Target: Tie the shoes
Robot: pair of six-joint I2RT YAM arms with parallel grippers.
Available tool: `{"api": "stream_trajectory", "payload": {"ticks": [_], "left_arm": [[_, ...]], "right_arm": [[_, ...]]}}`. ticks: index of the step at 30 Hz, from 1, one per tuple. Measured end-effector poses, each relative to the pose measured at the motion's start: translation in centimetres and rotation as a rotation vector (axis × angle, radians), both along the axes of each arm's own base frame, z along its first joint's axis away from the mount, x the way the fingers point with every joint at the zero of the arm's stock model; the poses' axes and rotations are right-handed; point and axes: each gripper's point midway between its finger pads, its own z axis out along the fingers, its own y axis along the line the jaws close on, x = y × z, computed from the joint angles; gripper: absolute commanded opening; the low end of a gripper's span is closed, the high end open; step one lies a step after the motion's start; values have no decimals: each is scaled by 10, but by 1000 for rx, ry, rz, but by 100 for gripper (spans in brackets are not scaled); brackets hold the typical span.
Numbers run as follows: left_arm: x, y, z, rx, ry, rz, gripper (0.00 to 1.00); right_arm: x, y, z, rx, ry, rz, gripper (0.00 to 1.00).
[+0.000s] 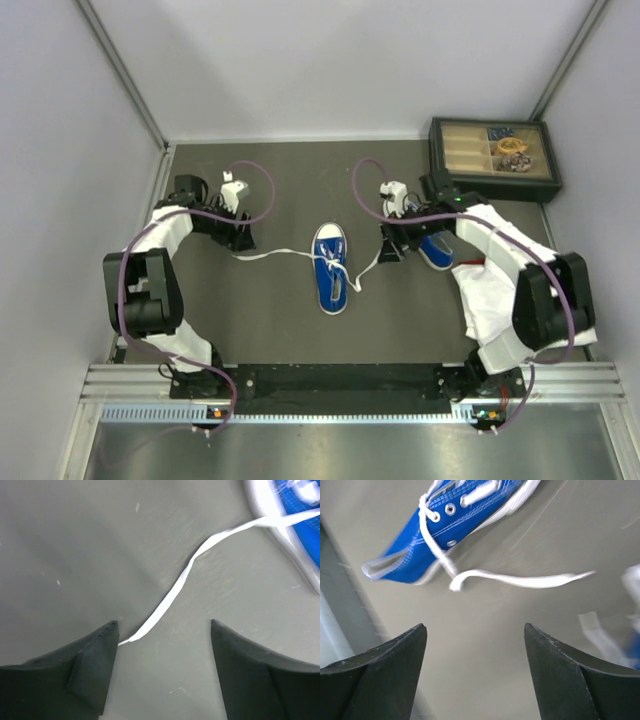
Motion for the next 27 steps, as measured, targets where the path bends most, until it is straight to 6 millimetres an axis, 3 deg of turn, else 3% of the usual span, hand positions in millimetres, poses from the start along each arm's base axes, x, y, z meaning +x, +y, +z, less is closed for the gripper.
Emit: {"api": "stream_trajectory", "payload": {"ticks": [1, 5, 6, 7, 10, 12, 14, 17, 19, 22, 24, 27], "left_arm": [[3, -2, 10, -28, -27, -25, 98], [14, -11, 43, -83, -158, -135, 98], [16, -14, 52, -97, -200, -164, 98], [17, -18, 61, -109, -240, -186, 98], [22, -29, 88, -158, -371, -251, 98], [22, -36, 101, -181, -452, -312, 98], [25, -41, 104, -177, -506, -367, 98], [27, -49, 91, -131, -538, -475, 98], [29, -57, 74, -91, -526, -565, 94], [26, -69, 45, -51, -468, -663, 85], [17, -77, 24, -28, -416, -725, 72], [8, -84, 1, 4, -359, -793, 62]], "right_arm": [[7, -6, 12, 6, -131, 54, 80], [15, -18, 32, -3, -465, 229, 86], [14, -19, 34, -4, -520, 269, 99], [13, -19, 35, -3, -578, 316, 99], [15, -12, 42, 21, -695, 444, 99], [16, -3, 53, 61, -678, 513, 99], [36, 13, 76, 106, -666, 564, 99], [80, 38, 104, 121, -758, 592, 99], [77, 42, 94, 109, -807, 627, 99], [39, 36, 48, 61, -803, 736, 99], [19, 34, 21, 40, -771, 809, 99], [10, 37, -1, 15, -766, 890, 99]]}}
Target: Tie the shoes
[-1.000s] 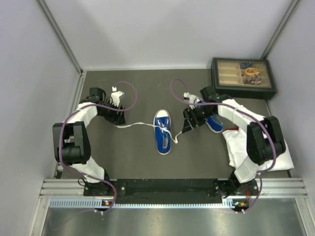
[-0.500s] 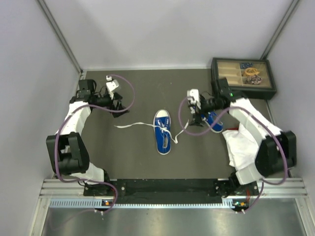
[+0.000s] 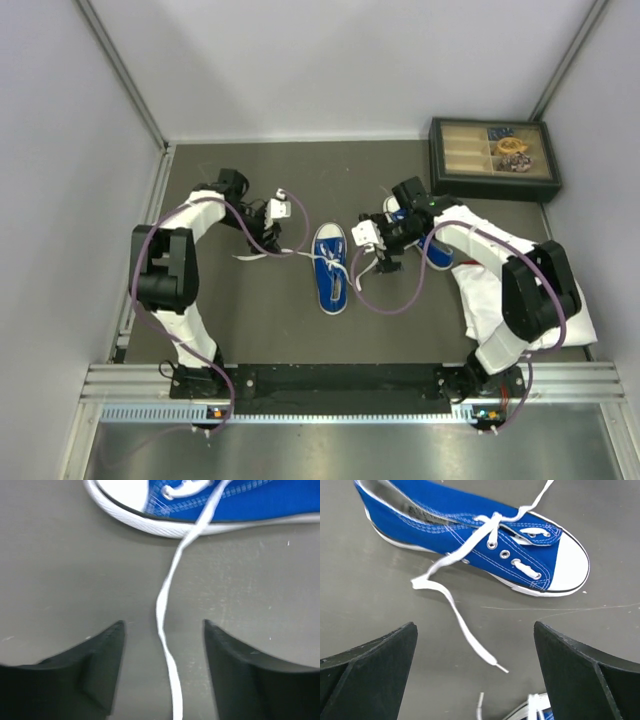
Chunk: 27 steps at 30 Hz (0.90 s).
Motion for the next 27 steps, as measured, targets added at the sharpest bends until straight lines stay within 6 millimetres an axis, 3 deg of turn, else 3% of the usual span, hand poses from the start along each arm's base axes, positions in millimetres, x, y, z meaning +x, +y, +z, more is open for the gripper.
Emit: {"api": "stream_trajectory", "payload": {"ticks": [3, 7, 12, 17, 19, 20, 22, 24, 27], "left_arm": [[-6, -3, -19, 54, 31, -39, 50], [-11, -1, -40, 122, 59, -72, 48], [-12, 9, -53, 187, 65, -84, 48], [-13, 13, -58, 214, 70, -90, 43], [-12, 14, -59, 218, 62, -93, 35], [-11, 14, -59, 222, 57, -94, 31], [-9, 15, -59, 227, 49, -94, 16], [-7, 16, -59, 236, 44, -94, 10], [-7, 18, -59, 242, 43, -98, 0]], "right_arm": [[4, 2, -13, -29, -49, 38, 96], [10, 3, -37, -81, -75, 71, 89], [8, 4, -64, -142, -77, 114, 74], [5, 5, -83, -190, -73, 146, 51], [5, 7, -83, -200, -93, 162, 44], [4, 8, -84, -207, -98, 170, 35], [3, 10, -85, -219, -113, 187, 25], [3, 10, -88, -239, -126, 197, 5], [5, 7, -90, -270, -139, 193, 0]]}}
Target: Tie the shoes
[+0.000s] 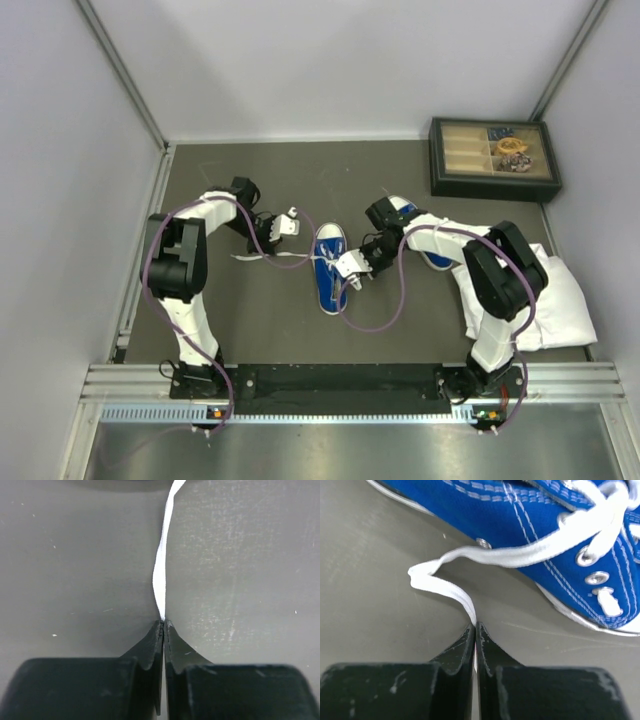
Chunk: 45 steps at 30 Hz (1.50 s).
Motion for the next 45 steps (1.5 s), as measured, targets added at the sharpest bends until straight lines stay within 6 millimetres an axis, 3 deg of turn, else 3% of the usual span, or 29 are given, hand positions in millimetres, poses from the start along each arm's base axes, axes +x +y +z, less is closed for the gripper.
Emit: {"api": "stream_trajectory", "payload": {"ticks": [4, 9, 17, 26, 27, 28, 30, 31, 32, 34, 37, 41, 43, 45], "left_arm": [[-3, 6, 1, 5, 6, 9, 0], [-5, 31, 5, 5, 14, 89, 0], [-7, 61, 19, 0, -22, 196, 0], [-23, 63, 14, -5, -4, 212, 0], [-25, 61, 14, -5, -2, 208, 0], [-26, 60, 13, -4, -1, 205, 7], [-30, 56, 11, -2, 5, 194, 25], [-32, 53, 9, -1, 7, 189, 33], [-33, 49, 7, 1, 9, 183, 42], [-37, 42, 5, 0, 15, 168, 46], [-38, 31, 7, -15, 12, 154, 50], [-36, 21, 17, -37, -13, 151, 52], [-33, 12, 25, -49, -47, 134, 52], [-32, 0, 31, -63, -75, 106, 52]], "right_arm": [[3, -10, 1, -34, -4, -47, 0], [0, -41, 6, -93, 48, -162, 0], [-4, -88, 37, -98, 93, -385, 0], [-39, -114, 20, -162, 215, -523, 0], [-40, -114, 19, -161, 230, -546, 4], [-40, -114, 19, -157, 239, -560, 22], [-42, -112, 20, -146, 270, -600, 37], [-42, -109, 21, -138, 287, -616, 50], [-41, -108, 22, -133, 297, -630, 55], [-37, -102, 25, -113, 316, -651, 67], [-31, -92, 36, -58, 327, -667, 70], [-23, -81, 58, 52, 331, -719, 85], [-9, -75, 83, 164, 291, -761, 95], [7, -69, 118, 298, 216, -787, 97]]}}
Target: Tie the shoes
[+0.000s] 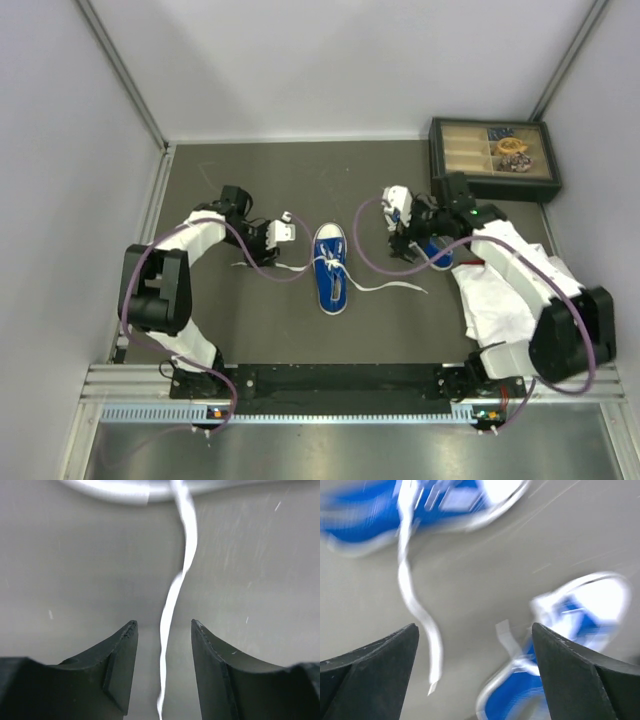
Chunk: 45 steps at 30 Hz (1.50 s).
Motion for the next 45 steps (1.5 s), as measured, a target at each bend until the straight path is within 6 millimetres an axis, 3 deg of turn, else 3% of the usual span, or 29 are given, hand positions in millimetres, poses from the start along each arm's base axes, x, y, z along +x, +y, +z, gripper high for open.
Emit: {"api": "stream_trajectory", "payload": {"ticks": [6, 11, 15, 18, 21, 27, 30, 35, 41, 45], "left_arm": [[1, -32, 7, -33, -45, -64, 52], [14, -36, 12, -54, -73, -22, 52], [22, -39, 16, -72, -95, 1, 52], [22, -41, 17, -83, -93, 4, 49], [18, -46, 14, -78, -85, -18, 47], [-2, -60, -3, -37, -40, -113, 43], [-13, -58, -17, 0, 24, -140, 42], [-19, -48, -30, 61, 64, -164, 42], [-22, -47, -32, 78, 68, -179, 41], [-22, -53, -32, 83, 59, -187, 40]], "right_arm": [[22, 15, 121, 253, -336, -68, 99], [14, 22, 210, 414, -481, -59, 99], [-7, 22, 254, 555, -497, -87, 99], [-22, 18, 263, 614, -473, -106, 99], [-24, 17, 246, 585, -465, -97, 99], [-17, 4, 156, 383, -362, -123, 99], [-21, -4, 119, 285, -310, -121, 99], [-27, -12, 81, 189, -258, -97, 97], [-36, -20, 25, 105, -119, -110, 95], [-42, -24, 9, 84, -71, -128, 90]]}}
